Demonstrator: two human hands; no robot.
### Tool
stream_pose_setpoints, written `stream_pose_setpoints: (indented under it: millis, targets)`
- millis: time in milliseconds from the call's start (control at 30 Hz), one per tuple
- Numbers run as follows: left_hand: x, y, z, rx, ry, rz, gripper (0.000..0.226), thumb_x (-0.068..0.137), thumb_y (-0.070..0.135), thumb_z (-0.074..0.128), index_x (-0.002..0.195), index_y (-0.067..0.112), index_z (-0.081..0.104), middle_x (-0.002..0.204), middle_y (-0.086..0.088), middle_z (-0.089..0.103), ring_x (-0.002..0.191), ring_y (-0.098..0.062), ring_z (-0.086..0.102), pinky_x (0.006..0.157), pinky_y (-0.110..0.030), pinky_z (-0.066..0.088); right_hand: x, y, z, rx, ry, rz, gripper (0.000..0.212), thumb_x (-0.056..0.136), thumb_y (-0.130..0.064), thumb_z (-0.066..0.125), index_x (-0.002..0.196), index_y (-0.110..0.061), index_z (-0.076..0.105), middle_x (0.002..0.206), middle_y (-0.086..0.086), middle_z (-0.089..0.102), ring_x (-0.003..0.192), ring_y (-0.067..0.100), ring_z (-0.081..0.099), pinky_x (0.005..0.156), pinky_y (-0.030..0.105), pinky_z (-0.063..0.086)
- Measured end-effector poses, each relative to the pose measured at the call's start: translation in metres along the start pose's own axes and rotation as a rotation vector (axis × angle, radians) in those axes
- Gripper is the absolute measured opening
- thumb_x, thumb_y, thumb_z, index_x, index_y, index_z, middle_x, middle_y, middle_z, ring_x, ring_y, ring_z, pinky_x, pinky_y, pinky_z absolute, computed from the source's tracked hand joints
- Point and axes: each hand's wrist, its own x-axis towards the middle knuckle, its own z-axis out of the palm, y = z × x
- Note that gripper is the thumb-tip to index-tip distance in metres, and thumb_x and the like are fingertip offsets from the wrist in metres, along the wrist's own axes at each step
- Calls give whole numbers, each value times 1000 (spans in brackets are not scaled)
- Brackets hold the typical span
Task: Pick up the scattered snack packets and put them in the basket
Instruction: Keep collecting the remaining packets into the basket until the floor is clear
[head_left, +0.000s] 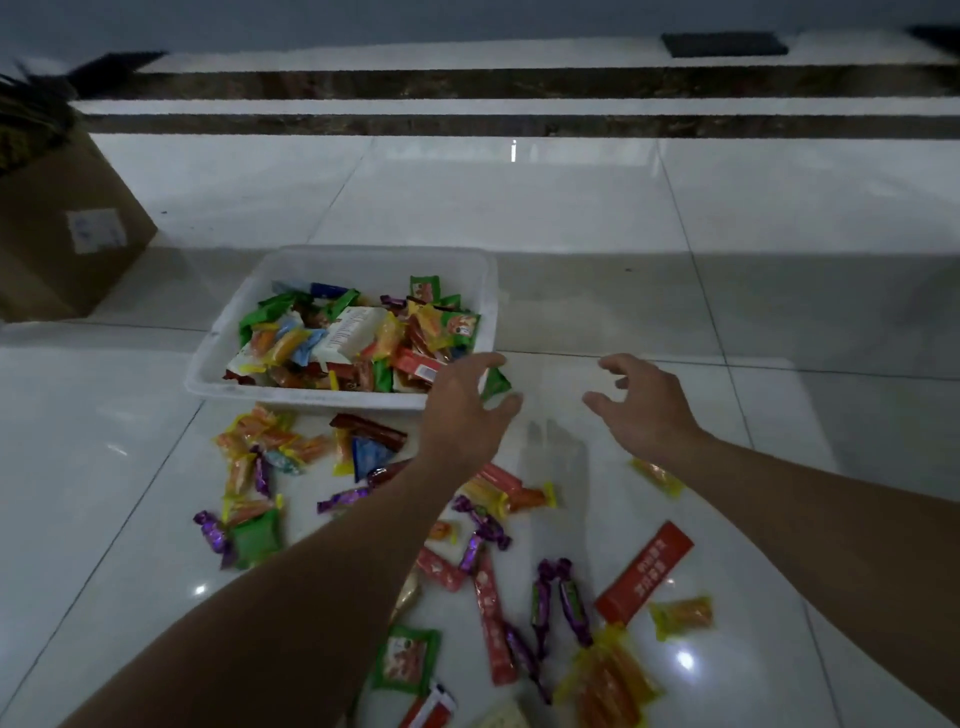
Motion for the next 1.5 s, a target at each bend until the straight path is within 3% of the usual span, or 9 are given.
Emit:
stream_pose_setpoints:
  millis: [133,367,600,833,967,1067,1200,1367,1500]
  targets:
    - [-24,9,38,-26,-140,-2,47,87,31,68,130,20,53,135,2,52,126,-15,44,104,-22,30,-16,34,-13,-15,-8,33,46,85,-30,69,128,-19,55,131,3,57,116,21,55,97,34,47]
    - [-43,2,76,29,-263,-57,48,88,33,64,133,25,49,137,0,50,128,-19,43,101,-27,32,-25,74,-25,-83,-75,67,49,87,-29,66,132,-18,52,131,8,54,115,24,54,94,37,49]
    - [-46,-7,93,104,-291,-39,50,87,34,66,134,25,49,137,0,51,126,-18,45,95,-23,33,-25,102,-14,-147,-158,109,49,89,-37,64,133,-21,50,132,8,54,119,25,53,95,39,48]
    - [-49,-15,106,165,-303,-35,50,85,34,68,131,26,50,126,1,56,119,-18,47,94,-30,40,-17,112,5,-231,-218,121,52,93,-30,58,142,-23,41,137,7,49,126,27,46,98,40,45]
    - [-52,-15,115,166,-322,-25,51,84,34,69,131,26,50,121,0,58,115,-16,49,89,-25,37,-13,114,16,-287,-238,164,38,86,-24,63,123,-21,55,120,7,60,108,28,57,83,35,50]
    - [-54,-14,122,154,-346,-34,52,84,35,69,131,26,50,119,0,59,113,-17,50,93,-32,43,-12,116,19,-329,-219,193,26,88,-27,59,112,-14,57,111,11,61,98,32,60,72,32,47]
    - [-57,-14,131,157,-365,-31,52,82,35,71,129,26,52,107,3,58,105,-16,53,85,-28,42,-10,117,22,-321,-198,220,34,84,-27,62,114,-15,55,112,8,60,103,29,57,70,30,41]
    - [-62,-9,138,158,-402,-13,54,82,32,73,130,22,51,112,-4,60,106,-17,52,89,-29,43,-4,113,29,-301,-172,241,34,81,-35,67,106,-15,56,109,6,59,103,27,56,69,31,40]
    - [-59,-8,138,147,-411,-9,54,82,32,72,131,22,51,114,-4,59,107,-16,51,87,-26,40,-2,115,30,-291,-164,278,19,85,-19,62,102,-10,60,105,12,62,98,30,60,68,31,42]
